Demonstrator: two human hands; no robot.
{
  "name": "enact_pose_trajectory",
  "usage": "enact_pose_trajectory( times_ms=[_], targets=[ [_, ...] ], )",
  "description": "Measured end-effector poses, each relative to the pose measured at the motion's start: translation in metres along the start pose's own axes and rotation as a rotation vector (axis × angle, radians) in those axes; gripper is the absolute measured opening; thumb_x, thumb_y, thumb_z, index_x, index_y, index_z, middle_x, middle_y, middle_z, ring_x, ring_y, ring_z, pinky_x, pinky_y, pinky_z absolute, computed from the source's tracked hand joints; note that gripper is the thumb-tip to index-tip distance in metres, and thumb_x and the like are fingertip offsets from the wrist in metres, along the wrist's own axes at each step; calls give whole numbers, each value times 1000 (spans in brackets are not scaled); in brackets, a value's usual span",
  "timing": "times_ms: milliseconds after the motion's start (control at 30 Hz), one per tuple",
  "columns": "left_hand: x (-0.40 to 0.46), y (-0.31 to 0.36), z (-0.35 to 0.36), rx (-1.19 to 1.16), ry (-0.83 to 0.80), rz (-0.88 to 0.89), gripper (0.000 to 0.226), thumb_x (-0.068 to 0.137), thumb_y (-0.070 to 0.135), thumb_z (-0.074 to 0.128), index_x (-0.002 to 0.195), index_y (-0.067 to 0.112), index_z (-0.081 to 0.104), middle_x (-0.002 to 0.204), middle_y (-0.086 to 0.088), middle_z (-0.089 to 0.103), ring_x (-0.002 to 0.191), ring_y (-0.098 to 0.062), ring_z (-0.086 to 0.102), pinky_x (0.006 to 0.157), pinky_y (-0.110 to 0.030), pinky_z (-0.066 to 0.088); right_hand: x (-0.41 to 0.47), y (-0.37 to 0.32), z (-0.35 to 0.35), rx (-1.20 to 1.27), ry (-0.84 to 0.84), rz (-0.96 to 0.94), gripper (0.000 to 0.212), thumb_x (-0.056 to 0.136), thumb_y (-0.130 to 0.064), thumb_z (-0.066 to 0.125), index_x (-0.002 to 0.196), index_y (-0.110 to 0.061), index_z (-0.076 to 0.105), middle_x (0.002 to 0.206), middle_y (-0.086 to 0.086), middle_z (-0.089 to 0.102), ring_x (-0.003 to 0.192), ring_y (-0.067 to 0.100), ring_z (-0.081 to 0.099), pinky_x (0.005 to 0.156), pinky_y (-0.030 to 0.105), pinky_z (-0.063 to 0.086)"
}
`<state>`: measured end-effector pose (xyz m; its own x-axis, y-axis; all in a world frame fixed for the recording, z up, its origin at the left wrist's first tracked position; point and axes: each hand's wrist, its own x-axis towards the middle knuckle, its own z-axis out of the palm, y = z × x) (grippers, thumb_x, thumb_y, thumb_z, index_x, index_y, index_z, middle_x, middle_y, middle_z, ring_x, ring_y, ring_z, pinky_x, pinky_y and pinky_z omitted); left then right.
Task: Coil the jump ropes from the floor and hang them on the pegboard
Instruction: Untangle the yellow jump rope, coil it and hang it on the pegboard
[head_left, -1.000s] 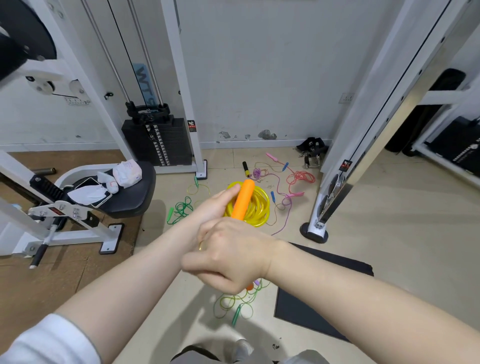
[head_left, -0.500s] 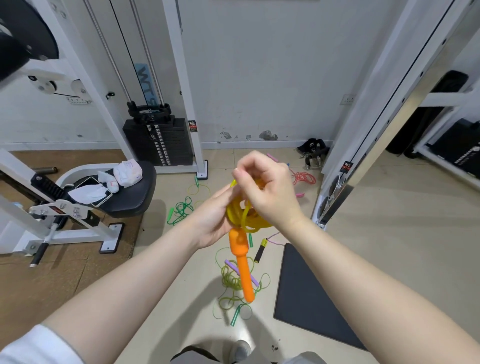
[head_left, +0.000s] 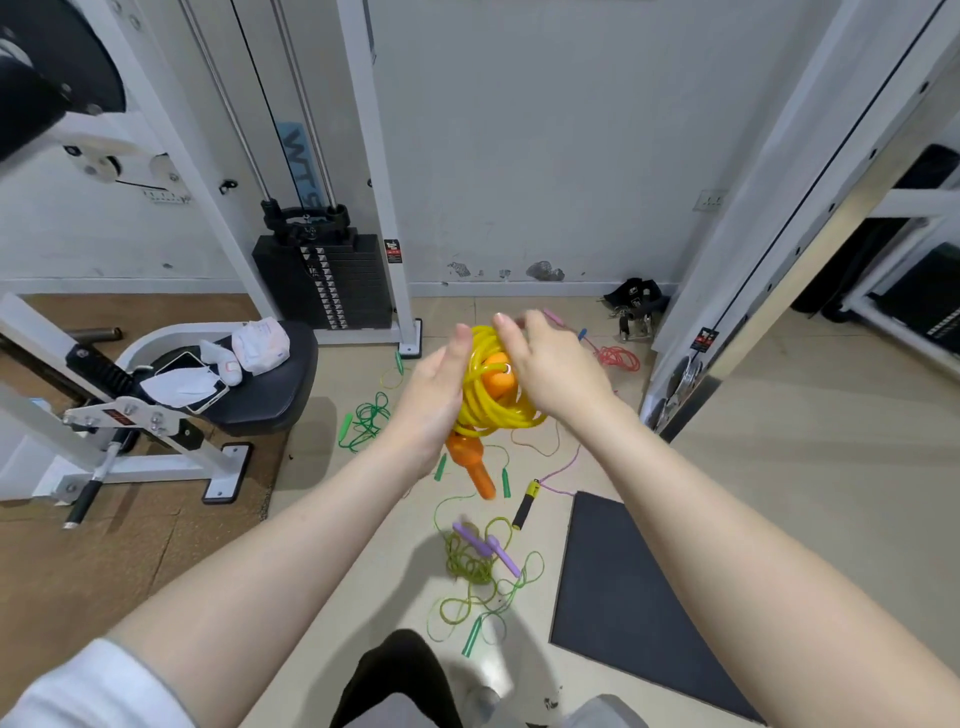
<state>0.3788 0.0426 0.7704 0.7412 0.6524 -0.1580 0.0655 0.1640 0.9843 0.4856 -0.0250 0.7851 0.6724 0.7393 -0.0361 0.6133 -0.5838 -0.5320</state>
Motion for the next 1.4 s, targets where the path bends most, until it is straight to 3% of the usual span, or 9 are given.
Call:
enact_pose_trajectory(
  times_ms=[100,200,300,533,633,767,933,1267,1400],
  targets=[
    [16,2,-15,260,-152,84,41,68,54,72,95,25,62,79,4,67,69,-14,64,52,-31,52,14,7,2,153,-109,-55,45,99,-46,25,83,-13,52,101,19,64,97,31,58,81,36,40],
    [46,11,-26,251,-203,109,24,70,36,68,91,25,63,79,9,68,72,-7,64,70,-26,53,35,4,-9,472,-274,-54,49,99,-43,30,96,-10,66,96,4,68,83,13,62,85,26,52],
    [83,24,-37,267,-239,144,22,74,34,67,94,26,64,81,10,69,76,-6,64,78,-26,53,68,2,-23,630,-421,-52,37,97,-43,39,110,-19,63,90,-1,67,70,9,62,64,24,51],
    [200,51,-63,764,-7,255,27,89,24,58,111,9,54,103,-10,65,96,-25,60,82,-31,45,175,-28,-22,527,-293,-78,25,93,-35,52,100,-12,57,82,6,60,65,20,58,54,32,48],
    [259,69,-84,788,-15,271,26,91,25,55,109,7,50,98,-8,60,92,-24,57,71,-28,39,230,-43,-16,519,-181,-118,28,89,-31,59,103,-7,56,90,7,61,75,19,58,65,31,47],
    [326,103,-114,570,-263,262,16,91,30,56,100,17,58,84,9,65,84,-11,61,75,-25,48,307,-61,-17,603,-90,-59,52,86,-35,63,132,-18,46,135,4,49,119,19,51,102,35,43],
    [395,133,-140,319,-461,238,19,82,36,56,96,25,61,81,12,68,81,-2,63,76,-18,51,372,-82,-20,921,-337,-55,28,92,-32,53,111,-12,63,113,17,65,104,30,63,96,46,47],
    [485,135,-151,430,-449,145,23,86,25,63,104,13,56,89,1,65,80,-7,61,71,-18,50,452,-89,-29,623,-97,133,17,89,-19,60,97,-5,59,87,12,60,79,21,57,68,27,46],
    [515,137,-137,264,-401,142,6,90,21,56,96,17,56,81,2,63,73,-10,60,68,-22,50,480,-101,-27,-84,226,58,13,90,-23,51,91,-10,52,102,18,58,97,32,55,72,34,41]
  ],
)
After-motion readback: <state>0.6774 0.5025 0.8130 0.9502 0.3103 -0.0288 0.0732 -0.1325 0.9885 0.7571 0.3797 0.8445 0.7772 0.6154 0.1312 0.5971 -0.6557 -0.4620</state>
